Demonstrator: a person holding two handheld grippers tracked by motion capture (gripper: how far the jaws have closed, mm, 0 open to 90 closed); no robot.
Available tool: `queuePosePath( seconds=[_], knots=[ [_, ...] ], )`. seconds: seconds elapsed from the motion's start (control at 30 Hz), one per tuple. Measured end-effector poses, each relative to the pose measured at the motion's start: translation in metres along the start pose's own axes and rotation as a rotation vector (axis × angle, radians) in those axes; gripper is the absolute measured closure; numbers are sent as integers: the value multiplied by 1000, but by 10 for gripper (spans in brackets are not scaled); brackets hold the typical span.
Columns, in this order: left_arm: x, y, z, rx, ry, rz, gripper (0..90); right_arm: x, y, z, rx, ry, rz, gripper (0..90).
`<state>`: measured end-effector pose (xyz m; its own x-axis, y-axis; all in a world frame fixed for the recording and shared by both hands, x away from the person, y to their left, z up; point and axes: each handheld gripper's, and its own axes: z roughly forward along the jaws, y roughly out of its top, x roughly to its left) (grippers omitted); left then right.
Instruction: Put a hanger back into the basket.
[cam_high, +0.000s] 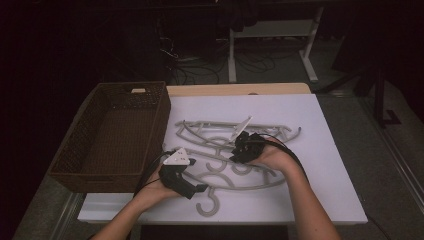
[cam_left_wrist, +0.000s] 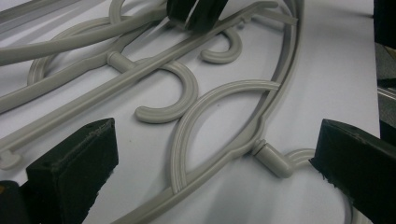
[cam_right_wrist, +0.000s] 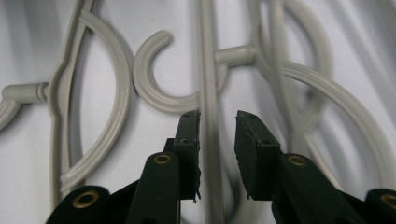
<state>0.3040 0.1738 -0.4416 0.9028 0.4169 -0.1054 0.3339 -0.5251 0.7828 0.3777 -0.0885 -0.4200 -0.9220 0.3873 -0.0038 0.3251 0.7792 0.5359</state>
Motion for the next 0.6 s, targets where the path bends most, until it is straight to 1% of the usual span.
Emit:
queuePosePath(
  seconds=[0.13, 0.23, 0.27, 0.3, 0.37, 0.47, 0.6],
  knots=[
    [0, 0, -1, -5, -1, -2, 0, 1, -17, -23, -52, -25, 97, 737],
    [1, 0, -1, -6, -2, -6, 0, 6, -35, -35, -64, -35, 150, 760],
    [1, 0, -1, -6, -2, -6, 0, 6, -35, -35, -64, -35, 150, 760],
    [1, 0, -2, -9, 0, -8, 0, 10, -47, -41, -63, -52, 181, 776],
    [1, 0, -2, -10, 2, -8, 0, 16, -59, -45, -78, -54, 215, 812],
    [2, 0, -3, -10, 5, -8, 0, 29, -74, -51, -84, -68, 237, 879],
    [2, -1, -2, -6, 5, -8, 0, 46, -90, -63, -102, -52, 251, 890]
  ],
)
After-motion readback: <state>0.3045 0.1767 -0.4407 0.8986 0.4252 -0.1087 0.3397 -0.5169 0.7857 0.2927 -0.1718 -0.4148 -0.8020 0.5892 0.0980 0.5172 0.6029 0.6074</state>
